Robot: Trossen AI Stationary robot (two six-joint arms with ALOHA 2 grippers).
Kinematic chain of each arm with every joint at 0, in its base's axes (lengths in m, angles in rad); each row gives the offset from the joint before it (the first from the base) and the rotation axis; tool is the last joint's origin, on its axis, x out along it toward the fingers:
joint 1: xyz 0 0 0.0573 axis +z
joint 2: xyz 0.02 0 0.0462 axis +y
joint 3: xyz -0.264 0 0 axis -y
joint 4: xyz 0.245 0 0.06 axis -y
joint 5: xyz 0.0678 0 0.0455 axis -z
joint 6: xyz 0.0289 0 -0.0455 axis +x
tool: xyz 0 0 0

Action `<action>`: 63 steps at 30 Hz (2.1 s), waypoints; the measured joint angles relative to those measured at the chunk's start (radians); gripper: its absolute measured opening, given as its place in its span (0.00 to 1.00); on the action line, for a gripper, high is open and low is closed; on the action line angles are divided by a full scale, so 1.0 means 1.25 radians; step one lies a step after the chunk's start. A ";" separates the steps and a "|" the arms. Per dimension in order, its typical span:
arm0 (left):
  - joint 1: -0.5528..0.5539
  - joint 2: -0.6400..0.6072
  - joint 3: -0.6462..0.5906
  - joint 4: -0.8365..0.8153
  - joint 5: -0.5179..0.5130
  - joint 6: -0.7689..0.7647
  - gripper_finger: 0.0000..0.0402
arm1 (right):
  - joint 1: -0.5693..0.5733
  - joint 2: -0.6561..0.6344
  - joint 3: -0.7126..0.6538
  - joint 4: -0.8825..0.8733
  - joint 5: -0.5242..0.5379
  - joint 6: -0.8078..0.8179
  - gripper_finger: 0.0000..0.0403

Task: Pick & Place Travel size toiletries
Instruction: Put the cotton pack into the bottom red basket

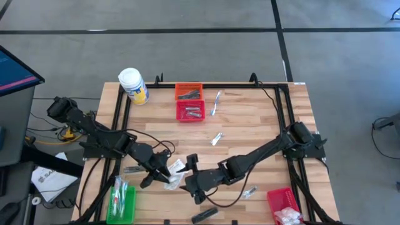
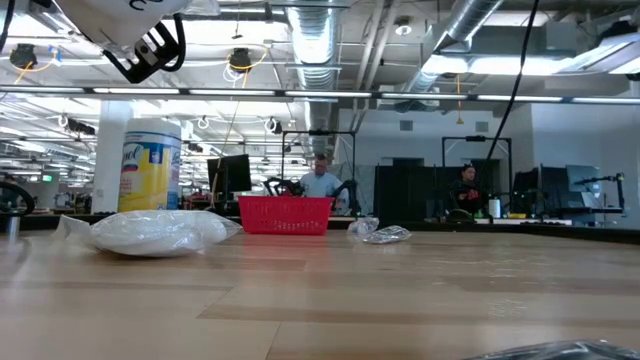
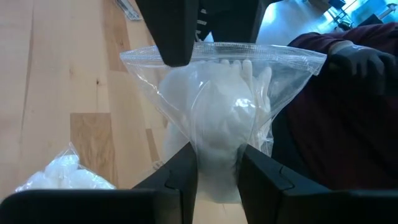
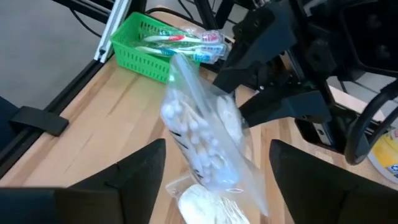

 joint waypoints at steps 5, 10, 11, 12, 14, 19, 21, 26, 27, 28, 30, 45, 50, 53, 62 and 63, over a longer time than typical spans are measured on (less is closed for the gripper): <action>0.000 0.000 0.000 0.003 0.000 0.000 0.23 | -0.002 0.000 0.000 0.000 0.000 0.000 0.53; 0.000 -0.001 0.000 0.003 0.000 0.000 0.23 | -0.005 0.000 0.000 -0.018 -0.002 -0.002 0.29; 0.000 -0.001 0.000 0.003 0.000 0.000 0.23 | -0.005 0.000 0.000 -0.022 -0.002 -0.005 0.23; 0.000 -0.001 0.000 0.003 0.000 0.000 0.23 | -0.005 0.000 0.000 -0.025 -0.002 -0.013 0.17; 0.000 -0.001 0.000 0.004 0.000 0.000 0.23 | -0.006 0.000 0.000 -0.028 -0.002 -0.029 0.06; -0.007 -0.001 0.000 0.005 -0.001 -0.038 0.25 | -0.005 0.000 0.000 -0.049 0.001 -0.082 0.04; -0.009 -0.003 0.000 0.003 -0.002 -0.071 0.30 | -0.004 -0.001 0.000 -0.070 0.002 -0.095 0.01; -0.009 -0.008 0.000 0.003 0.001 -0.096 0.50 | -0.004 -0.006 0.000 -0.081 0.004 -0.086 0.01; -0.009 -0.009 0.000 0.003 0.000 -0.098 0.56 | -0.003 -0.010 0.000 -0.099 0.004 -0.079 0.01; -0.009 -0.009 0.000 0.001 0.000 -0.101 0.61 | 0.000 -0.016 -0.001 -0.119 0.004 -0.066 0.01; -0.009 -0.008 0.000 0.002 0.000 -0.108 0.71 | 0.002 -0.036 -0.002 -0.163 0.005 -0.028 0.01; -0.007 -0.008 -0.003 -0.003 -0.195 -0.073 0.90 | 0.206 -0.226 0.000 -0.749 0.119 0.526 0.00; -0.006 -0.007 -0.003 0.013 -0.337 -0.072 0.86 | 0.312 -0.203 0.000 -0.966 0.066 0.825 0.00; -0.007 0.003 -0.004 0.047 -0.396 -0.061 0.85 | 0.376 -0.182 -0.002 -1.077 0.011 0.975 0.00; 0.005 0.164 -0.004 0.361 -0.430 0.034 0.82 | 0.509 -0.174 -0.012 -1.111 -0.183 1.312 0.00; 0.010 0.189 -0.004 0.386 -0.430 0.035 0.82 | 0.514 -0.174 -0.012 -1.111 -0.207 1.340 0.00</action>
